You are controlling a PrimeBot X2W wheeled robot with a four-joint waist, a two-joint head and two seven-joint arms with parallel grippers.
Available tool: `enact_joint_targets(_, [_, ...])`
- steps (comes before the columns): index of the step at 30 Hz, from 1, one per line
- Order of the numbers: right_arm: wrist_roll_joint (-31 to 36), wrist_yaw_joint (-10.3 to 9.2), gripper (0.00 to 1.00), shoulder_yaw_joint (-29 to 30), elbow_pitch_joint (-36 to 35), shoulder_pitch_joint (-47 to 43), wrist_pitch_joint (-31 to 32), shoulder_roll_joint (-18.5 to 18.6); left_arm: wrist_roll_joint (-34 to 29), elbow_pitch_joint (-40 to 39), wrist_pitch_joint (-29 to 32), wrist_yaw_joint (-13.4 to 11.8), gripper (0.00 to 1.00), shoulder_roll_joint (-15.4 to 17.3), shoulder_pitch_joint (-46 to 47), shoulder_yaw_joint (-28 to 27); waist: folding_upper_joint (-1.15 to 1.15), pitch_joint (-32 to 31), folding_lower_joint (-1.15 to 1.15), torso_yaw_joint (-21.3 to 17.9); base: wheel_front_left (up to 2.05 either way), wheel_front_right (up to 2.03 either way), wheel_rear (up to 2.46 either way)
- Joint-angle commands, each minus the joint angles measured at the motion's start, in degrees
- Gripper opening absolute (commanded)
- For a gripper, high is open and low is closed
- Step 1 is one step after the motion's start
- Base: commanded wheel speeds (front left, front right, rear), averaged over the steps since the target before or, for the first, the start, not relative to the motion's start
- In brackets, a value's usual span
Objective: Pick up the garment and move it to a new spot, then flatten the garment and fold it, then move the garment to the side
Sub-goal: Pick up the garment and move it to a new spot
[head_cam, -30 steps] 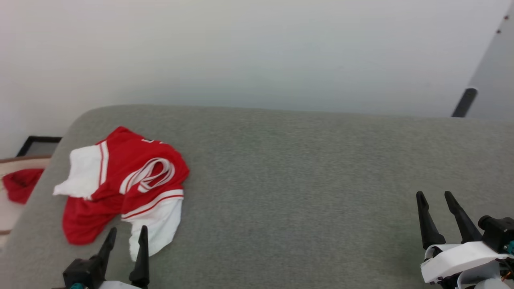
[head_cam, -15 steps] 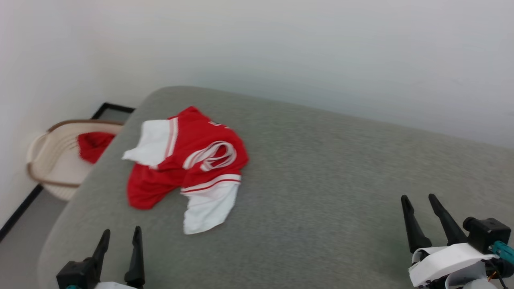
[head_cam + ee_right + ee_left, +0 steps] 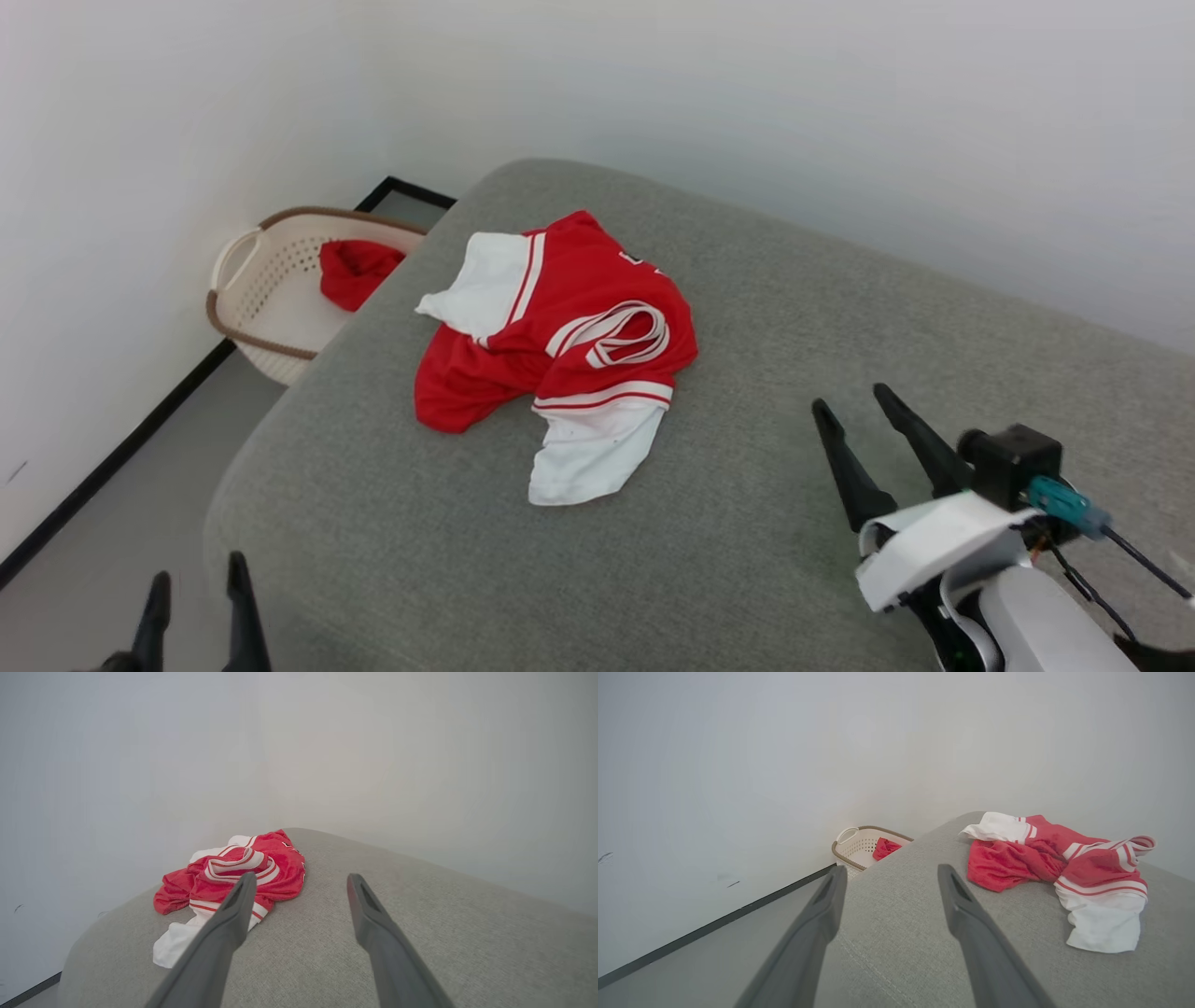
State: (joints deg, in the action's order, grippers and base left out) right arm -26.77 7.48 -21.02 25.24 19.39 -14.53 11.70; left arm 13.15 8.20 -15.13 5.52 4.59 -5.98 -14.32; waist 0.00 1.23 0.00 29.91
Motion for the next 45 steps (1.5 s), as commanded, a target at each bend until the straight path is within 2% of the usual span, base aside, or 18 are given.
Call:
enact_joint_targets(1, [-0.59, 0.02, 1.00, -1.18, 0.70, 1.33, -0.05, 0.26, 0.29, -0.95, -0.03, -0.42, 1.00, -0.38, -0.78, -0.70, 0.00, 1.03, 0.00, 0.99, 0.00, 0.00, 0.00])
enact_joint_targets(6, [-2.90, 0.02, 1.00, -4.76, 2.97, 4.16, -0.43, 0.62, 0.67, -3.41, -0.03, -0.59, 1.00, -1.20, -2.45, -2.07, 0.00, 1.22, 0.00, 1.24, -0.03, -0.03, -0.03])
enact_joint_targets(12, [-4.55, 0.02, 1.00, -6.43, 4.41, 5.32, -0.69, 1.28, 0.38, -4.74, -0.03, -0.81, 1.00, -1.55, -3.41, -1.87, 0.00, 0.88, 0.00, 1.12, -0.04, -0.04, -0.04])
enact_joint_targets(23, [-4.52, 0.02, 1.00, -4.31, 2.51, 2.70, -0.72, 1.26, -0.20, -3.23, -0.03, 0.45, 1.00, -1.41, -0.50, 0.99, 0.00, 0.59, 0.00, 0.48, 0.00, 0.00, 0.00])
enact_joint_targets(30, [-1.47, 0.02, 1.00, -0.78, -0.81, -1.80, -0.72, 1.15, -1.05, 3.15, 2.03, 1.83, 1.00, 4.36, 11.51, 9.38, 0.00, 0.81, 0.00, -0.85, 0.00, 0.00, 0.00])
enact_joint_targets(37, [1.38, 0.00, 1.00, -1.77, -3.82, 0.14, -0.70, 1.03, 2.76, 13.32, 3.77, 1.99, 1.00, 11.80, 27.94, 18.27, 0.00, 6.56, 0.00, -9.60, 0.00, 0.00, 0.00])
enact_joint_targets(45, [1.62, 0.01, 1.00, -2.31, -5.16, 3.88, -0.64, 1.77, 12.24, 28.55, 7.34, 1.93, 1.00, 19.16, 45.84, 29.95, 0.00, 11.76, 0.00, -17.50, 0.00, 0.00, 0.00])
